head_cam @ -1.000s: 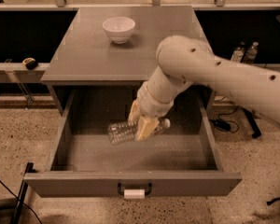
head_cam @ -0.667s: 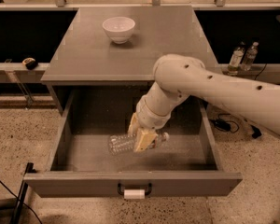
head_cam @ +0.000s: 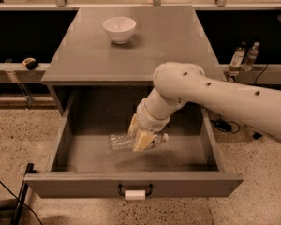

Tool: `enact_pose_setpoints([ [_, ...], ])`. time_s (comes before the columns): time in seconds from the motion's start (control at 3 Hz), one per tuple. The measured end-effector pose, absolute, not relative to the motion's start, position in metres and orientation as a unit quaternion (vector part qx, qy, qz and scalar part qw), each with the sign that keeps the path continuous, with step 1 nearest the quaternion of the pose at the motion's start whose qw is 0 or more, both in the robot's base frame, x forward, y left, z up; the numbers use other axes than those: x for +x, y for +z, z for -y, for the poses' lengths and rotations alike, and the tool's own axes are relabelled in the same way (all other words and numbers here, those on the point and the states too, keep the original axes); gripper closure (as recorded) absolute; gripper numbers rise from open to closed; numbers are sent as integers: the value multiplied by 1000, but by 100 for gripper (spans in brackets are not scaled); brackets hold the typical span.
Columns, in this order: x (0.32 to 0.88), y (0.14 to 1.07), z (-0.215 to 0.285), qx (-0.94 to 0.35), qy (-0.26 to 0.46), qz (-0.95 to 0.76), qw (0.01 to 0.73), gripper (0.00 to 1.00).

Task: Place water bottle into top drawer

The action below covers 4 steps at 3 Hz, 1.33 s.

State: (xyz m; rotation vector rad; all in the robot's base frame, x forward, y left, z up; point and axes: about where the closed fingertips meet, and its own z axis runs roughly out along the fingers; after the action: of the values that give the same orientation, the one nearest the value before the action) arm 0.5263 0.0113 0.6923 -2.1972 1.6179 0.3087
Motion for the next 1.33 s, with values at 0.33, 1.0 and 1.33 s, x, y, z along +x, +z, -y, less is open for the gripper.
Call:
enact_pose_setpoints([
  [0.33,546,659,-20,-758,73,-612,213,100],
  [1.0,555,659,-25,-742,66,-627,229,60],
  [1.33,555,659,-25,-742,66,-627,229,37],
])
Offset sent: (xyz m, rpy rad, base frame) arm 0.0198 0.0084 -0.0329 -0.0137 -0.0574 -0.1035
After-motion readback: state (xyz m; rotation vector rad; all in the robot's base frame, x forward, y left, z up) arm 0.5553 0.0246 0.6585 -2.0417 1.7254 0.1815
